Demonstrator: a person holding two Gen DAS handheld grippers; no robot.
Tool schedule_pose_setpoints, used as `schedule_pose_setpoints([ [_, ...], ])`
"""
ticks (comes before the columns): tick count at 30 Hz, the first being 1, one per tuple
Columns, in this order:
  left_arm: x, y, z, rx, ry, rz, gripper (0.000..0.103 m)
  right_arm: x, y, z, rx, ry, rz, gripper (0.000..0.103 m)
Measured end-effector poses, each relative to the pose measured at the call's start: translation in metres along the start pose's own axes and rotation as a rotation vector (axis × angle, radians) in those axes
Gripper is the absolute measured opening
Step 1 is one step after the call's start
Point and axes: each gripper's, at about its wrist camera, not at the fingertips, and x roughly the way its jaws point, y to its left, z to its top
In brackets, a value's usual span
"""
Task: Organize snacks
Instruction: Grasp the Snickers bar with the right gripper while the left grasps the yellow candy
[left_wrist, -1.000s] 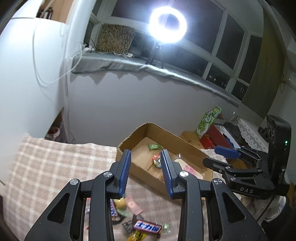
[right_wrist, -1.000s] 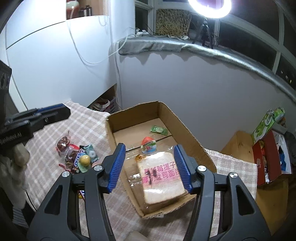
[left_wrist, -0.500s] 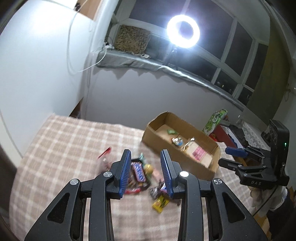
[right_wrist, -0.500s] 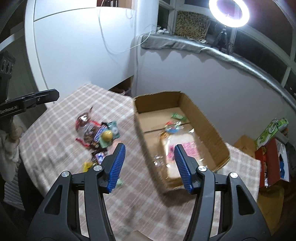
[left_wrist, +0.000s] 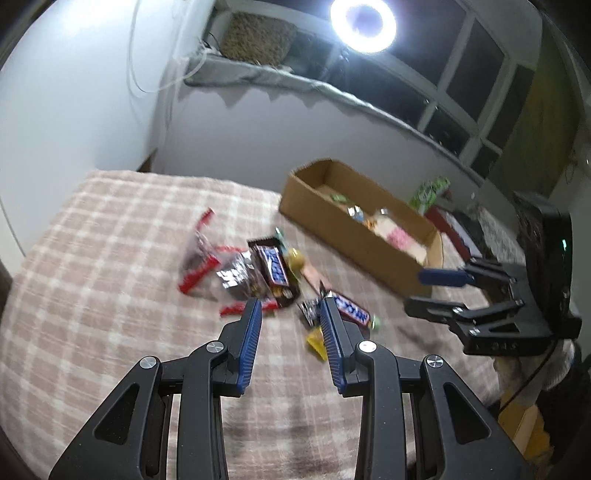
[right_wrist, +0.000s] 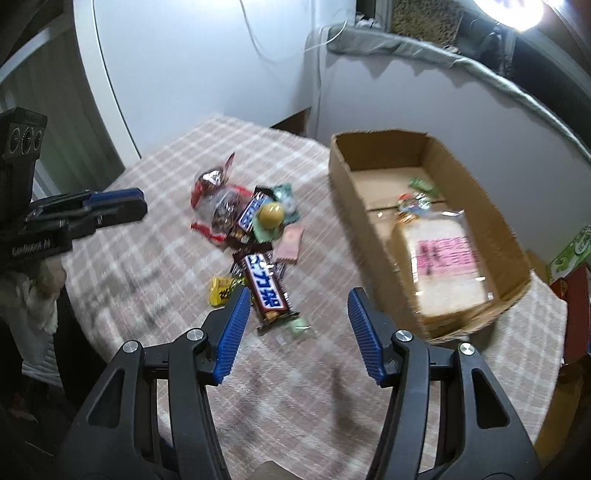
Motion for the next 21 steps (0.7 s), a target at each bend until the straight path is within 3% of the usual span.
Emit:
schedule_pose_setpoints([
  [9,0.034,-0.024,-0.015,0.156,0.129,-0.036,0.031,0.04,0.003,0.0,0.014,0.095,0.075,0.057],
  [21,0.057,-0.026,-0.018,0.241,0.208,-0.031,0.031,0.076,0.01,0.011,-0.012,0.152,0.093,0.057],
])
